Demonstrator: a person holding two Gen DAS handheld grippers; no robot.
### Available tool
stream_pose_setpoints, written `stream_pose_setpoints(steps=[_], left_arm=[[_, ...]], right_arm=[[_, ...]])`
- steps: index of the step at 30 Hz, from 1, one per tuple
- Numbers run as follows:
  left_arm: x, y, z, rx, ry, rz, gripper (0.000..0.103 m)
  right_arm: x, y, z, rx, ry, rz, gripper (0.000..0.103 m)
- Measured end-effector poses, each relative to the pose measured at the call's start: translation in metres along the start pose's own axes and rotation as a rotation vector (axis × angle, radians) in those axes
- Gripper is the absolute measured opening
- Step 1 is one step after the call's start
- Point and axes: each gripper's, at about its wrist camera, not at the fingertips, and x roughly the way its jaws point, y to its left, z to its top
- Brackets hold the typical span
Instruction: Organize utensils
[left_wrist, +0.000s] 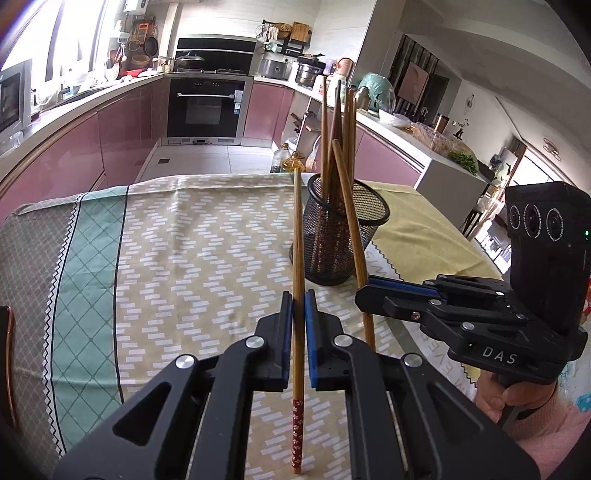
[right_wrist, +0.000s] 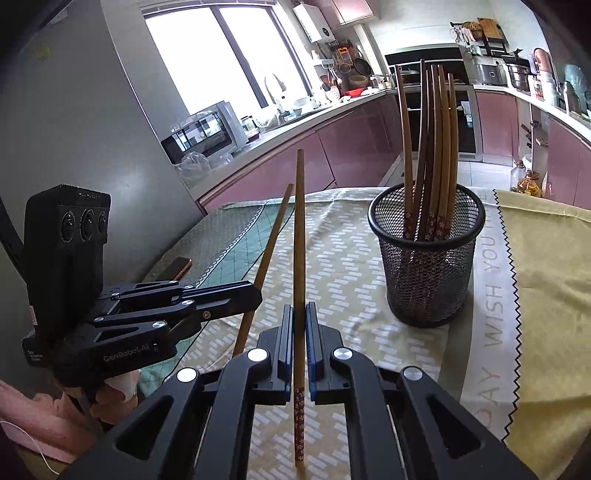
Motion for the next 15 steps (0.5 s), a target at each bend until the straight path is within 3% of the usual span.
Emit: stream_pose_setpoints(steps=[15], left_arm=[[-0.014,-0.011,0.007,0.015,-0.036,-0.039,0.007]], right_arm=[[-0.016,-0.001,0.005,0.002,-0.042,0.006,0.005]])
